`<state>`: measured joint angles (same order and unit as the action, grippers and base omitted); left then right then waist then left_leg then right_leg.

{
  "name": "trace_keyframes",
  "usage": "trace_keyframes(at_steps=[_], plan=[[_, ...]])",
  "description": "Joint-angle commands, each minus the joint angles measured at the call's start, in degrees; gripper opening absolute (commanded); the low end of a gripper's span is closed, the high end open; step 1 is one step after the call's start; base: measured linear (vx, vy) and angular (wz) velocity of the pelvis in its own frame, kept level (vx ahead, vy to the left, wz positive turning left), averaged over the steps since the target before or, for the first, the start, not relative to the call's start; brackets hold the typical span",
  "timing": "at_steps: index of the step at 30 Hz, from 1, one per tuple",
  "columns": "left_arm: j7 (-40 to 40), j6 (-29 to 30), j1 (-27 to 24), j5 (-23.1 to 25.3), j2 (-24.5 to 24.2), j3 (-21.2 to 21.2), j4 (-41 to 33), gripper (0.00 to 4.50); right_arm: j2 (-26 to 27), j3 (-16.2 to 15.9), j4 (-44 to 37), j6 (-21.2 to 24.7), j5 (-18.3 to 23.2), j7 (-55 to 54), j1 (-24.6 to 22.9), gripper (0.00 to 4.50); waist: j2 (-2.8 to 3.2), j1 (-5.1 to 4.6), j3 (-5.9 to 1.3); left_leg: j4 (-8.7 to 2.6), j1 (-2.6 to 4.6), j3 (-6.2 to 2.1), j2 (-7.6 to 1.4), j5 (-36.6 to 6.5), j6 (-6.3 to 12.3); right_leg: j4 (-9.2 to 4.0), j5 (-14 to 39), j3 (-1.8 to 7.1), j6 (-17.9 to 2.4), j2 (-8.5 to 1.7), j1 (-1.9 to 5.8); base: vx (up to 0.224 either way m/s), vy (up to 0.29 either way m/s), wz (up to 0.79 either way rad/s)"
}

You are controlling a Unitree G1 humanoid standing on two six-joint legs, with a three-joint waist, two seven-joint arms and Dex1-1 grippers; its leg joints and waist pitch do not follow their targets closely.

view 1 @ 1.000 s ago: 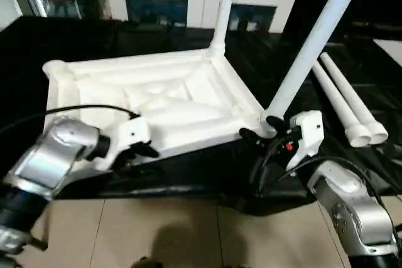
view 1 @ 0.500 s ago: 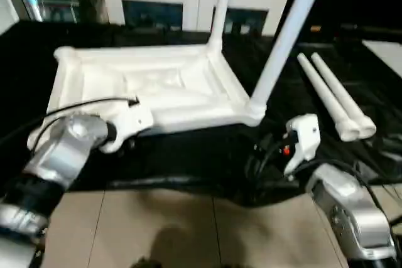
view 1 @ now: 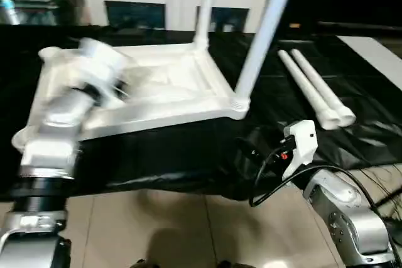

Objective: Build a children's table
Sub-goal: Rotate leg to tighten

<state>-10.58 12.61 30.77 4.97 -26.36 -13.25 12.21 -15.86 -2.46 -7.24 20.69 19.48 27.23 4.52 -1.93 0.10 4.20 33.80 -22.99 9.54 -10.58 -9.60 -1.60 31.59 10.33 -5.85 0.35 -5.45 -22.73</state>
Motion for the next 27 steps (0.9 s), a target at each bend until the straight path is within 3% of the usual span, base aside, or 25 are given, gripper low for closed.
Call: trace_keyframes(at_steps=[1,2,3,4,5,6,7,8,9,10,11,12,13,14,15,16,17,18,19,21,22,23,27], plan=[[4.4,-0.3,-1.3,2.4,0.4,-1.4,0.4,2.77,-0.1,0.3,-1.1,-0.1,-0.7,-0.3,0.3,4.2,1.84,3.22,-2.71,-13.54,-3.5,0.07,-4.48,-52.4,-7.77,9.23,14.9,0.1,-3.4,0.51,6.86,-0.082,-0.053,0.06],[5.2,-0.2,-2.0,2.9,0.1,-2.0,0.3,2.77,-0.2,0.0,-1.1,-0.1,-0.8,-0.2,0.3,4.2,0.75,4.56,-2.84,-11.99,0.56,3.32,-2.96,-45.9,-6.87,7.78,19.8,3.06,-2.7,0.37,1.8,0.028,-0.127,0.12],[6.1,0.1,-3.4,3.4,0.3,-2.8,-1.2,2.77,-0.2,-0.2,-1.3,-0.1,-0.8,-0.1,0.2,4.2,-2.75,2.54,-3.49,-4.93,3.52,1.11,-1.61,-38.1,-6.34,1.43,35.4,5.03,-0.5,-2.76,-1.33,0.028,-0.127,0.12],[6.1,0.2,-4.4,3.2,0.9,-3.3,-3.0,2.77,-0.2,-0.3,-1.3,-0.3,-0.9,0.0,0.2,4.2,-2.83,2.96,-2.49,8.24,5.81,-2.41,2.14,-13.0,-3.37,-8.33,64.8,7.21,0.2,-7.84,-6.32,0.08,-0.121,-0.02],[6.1,-0.4,-5.1,2.0,1.8,-3.5,-4.7,2.77,-0.1,-0.2,-1.3,-0.6,-0.9,-0.1,0.2,4.2,-2.1,4.82,-3.08,4.46,-0.48,-4.36,1.84,-5.8,-1.73,-4.53,56.3,9.08,-1.0,-8.5,2.62,0.082,-0.043,-0.06],[5.9,-1.3,-5.5,0.4,3.2,-3.6,-6.4,2.77,0.1,-0.1,-1.1,-0.8,-1.1,-0.3,0.2,4.2,0.4,5.79,-3.37,-0.27,3.16,-4.34,-1.51,-11.4,-3.77,-2.73,40.3,6.6,-4.3,-5.9,0.53,0.039,-0.082,0.2],[5.9,-1.3,-5.5,0.4,3.2,-3.6,-6.4,2.77,0.1,-0.1,-1.1,-0.8,-1.1,-0.3,0.2,4.2,0.92,5.6,-3.82,-1.72,4.8,-3.79,-2.4,-15.9,-4.95,-0.85,29.1,5.35,-5.9,-2.55,-1.08,0.028,-0.049,0.25],[5.9,-1.3,-5.9,-0.4,4.3,-3.3,-7.5,2.77,0.2,0.0,-1.1,-1.1,-1.2,-0.7,0.2,4.2,1.25,4.61,-3.96,-3.55,4.49,-3.58,-3.32,-19.2,-6.1,0.65,11.6,4.63,-8.5,-0.9,-0.07,-0.051,-0.04,0.37],[5.3,-0.9,-7.5,-2.8,7.3,-1.7,-10.7,2.77,1.0,0.7,-0.9,-1.9,-2.0,-2.4,0.3,4.2,1.69,4.79,-3.69,-4.08,4.29,-3.15,-3.33,-21.0,-6.44,0.71,8.3,4.53,-9.6,-0.92,0.12,0.0,0.0,0.0],[5.1,-0.8,-7.8,-3.1,7.8,-1.5,-11.2,2.77,1.1,0.8,-0.8,-2.1,-2.1,-2.7,0.4,4.2,0.98,4.64,-3.42,-4.47,3.9,-2.69,-3.29,-24.6,-6.54,0.17,9.5,4.58,-10.8,-1.57,0.65,0.0,0.0,0.0],[4.4,0.2,-9.4,-4.2,9.6,0.2,-13.2,2.77,1.9,1.5,-0.6,-2.9,-3.0,-4.9,0.6,4.2,0.79,4.69,-2.95,-4.29,3.89,-2.13,-2.6,-29.2,-6.26,-0.95,17.6,4.79,-9.9,-2.02,0.26,0.0,0.0,0.0],[4.4,0.2,-9.4,-4.2,9.6,0.2,-13.2,2.77,1.9,1.5,-0.6,-2.9,-3.0,-4.9,0.6,4.2,0.71,4.75,-2.83,-4.24,4.17,-2.09,-2.44,-31.1,-6.34,-1.55,21.9,4.93,-8.9,-2.37,-0.04,0.0,0.0,0.0],[4.3,2.3,-11.7,-5.0,11.7,1.9,-14.9,2.77,3.3,2.8,-0.3,-2.9,-3.4,-8.1,0.8,4.2,1.16,4.54,-2.92,-4.36,3.79,-2.51,-2.27,-32.6,-6.56,-1.99,26.6,4.9,-7.1,-2.79,0.42,0.0,0.0,0.0],[4.6,2.9,-13.8,-5.8,13.8,2.7,-16.3,2.77,3.8,3.3,-0.4,-3.4,-4.5,-10.4,0.7,4.2,0.46,4.14,-3.33,-4.83,2.66,-2.7,-2.44,-28.4,-6.18,-1.63,24.0,4.95,-6.4,-3.03,1.49,0.0,0.0,0.0],[4.6,2.9,-13.8,-5.8,13.8,2.7,-16.3,2.77,3.8,3.3,-0.4,-3.4,-4.5,-10.4,0.7,4.2,1.01,4.28,-3.56,-4.88,2.51,-2.74,-2.42,-26.1,-6.15,-1.57,22.0,4.99,-6.4,-3.05,1.72,0.0,0.0,0.0],[4.6,2.9,-13.8,-5.8,13.8,2.7,-16.3,2.77,3.8,3.3,-0.4,-3.4,-4.5,-10.4,0.7,4.2,0.49,3.97,-3.63,-4.86,2.04,-2.37,-2.36,-22.0,-5.53,-1.42,17.9,5.08,-6.5,-2.73,1.92,0.0,0.0,0.0],[6.4,2.4,-17.1,-5.4,16.7,3.6,-18.9,2.77,4.3,3.3,-0.6,-4.1,-6.5,-12.8,0.0,4.2,0.93,4.03,-3.88,-4.55,2.32,-2.17,-2.43,-20.4,-5.13,-1.31,16.1,5.21,-6.9,-2.57,1.66,0.0,0.0,0.0],[6.5,2.3,-17.6,-5.5,17.1,3.8,-19.3,2.77,4.4,3.3,-0.6,-4.2,-6.7,-13.0,-0.2,4.2,0.94,3.82,-3.74,-4.54,2.17,-2.02,-2.34,-20.1,-4.92,-1.36,15.5,5.3,-7.2,-2.57,1.68,0.0,0.0,0.0],[6.5,1.9,-18.5,-5.7,17.8,4.0,-20.3,2.77,4.6,3.3,-0.7,-4.5,-7.2,-13.5,-0.5,4.2,0.76,3.49,-3.85,-4.48,1.6,-2.0,-2.24,-18.1,-4.57,-1.2,13.9,5.29,-7.8,-2.65,2.22,0.0,0.0,0.0],[6.4,1.8,-19.0,-5.8,18.0,4.1,-20.9,2.77,4.8,3.4,-0.7,-4.6,-7.4,-13.7,-0.7,4.2,0.6,3.19,-4.32,-3.92,1.46,-1.81,-2.05,-14.6,-3.51,-0.75,9.9,5.41,-8.3,-2.53,2.42,0.055,-0.032,-0.03],[7.1,2.1,-19.2,-6.0,18.5,3.1,-20.9,2.77,5.1,3.4,-0.7,-4.8,-7.7,-14.1,-0.8,4.2,0.85,3.16,-4.62,-3.55,1.37,-1.75,-1.9,-11.0,-2.61,-0.21,5.4,5.37,-8.9,-2.36,2.59,0.052,-0.034,-0.02],[7.9,2.8,-19.4,-5.9,18.3,2.2,-20.8,2.77,5.3,3.4,-0.7,-5.0,-8.0,-14.6,-0.9,4.2,0.71,2.99,-4.57,-3.38,1.31,-1.58,-1.84,-8.1,-1.51,0.07,1.0,5.3,-9.7,-2.16,2.62,0.0,0.0,0.0],[14.5,2.2,-18.8,-1.5,15.8,-2.3,-20.2,2.77,5.6,3.1,-0.3,-5.5,-8.4,-15.0,-0.5,4.2,0.96,2.49,-4.47,-3.37,1.42,-1.51,-1.91,-7.9,-0.13,0.06,1.7,5.12,-10.6,-1.93,2.86,0.0,0.0,0.0]])
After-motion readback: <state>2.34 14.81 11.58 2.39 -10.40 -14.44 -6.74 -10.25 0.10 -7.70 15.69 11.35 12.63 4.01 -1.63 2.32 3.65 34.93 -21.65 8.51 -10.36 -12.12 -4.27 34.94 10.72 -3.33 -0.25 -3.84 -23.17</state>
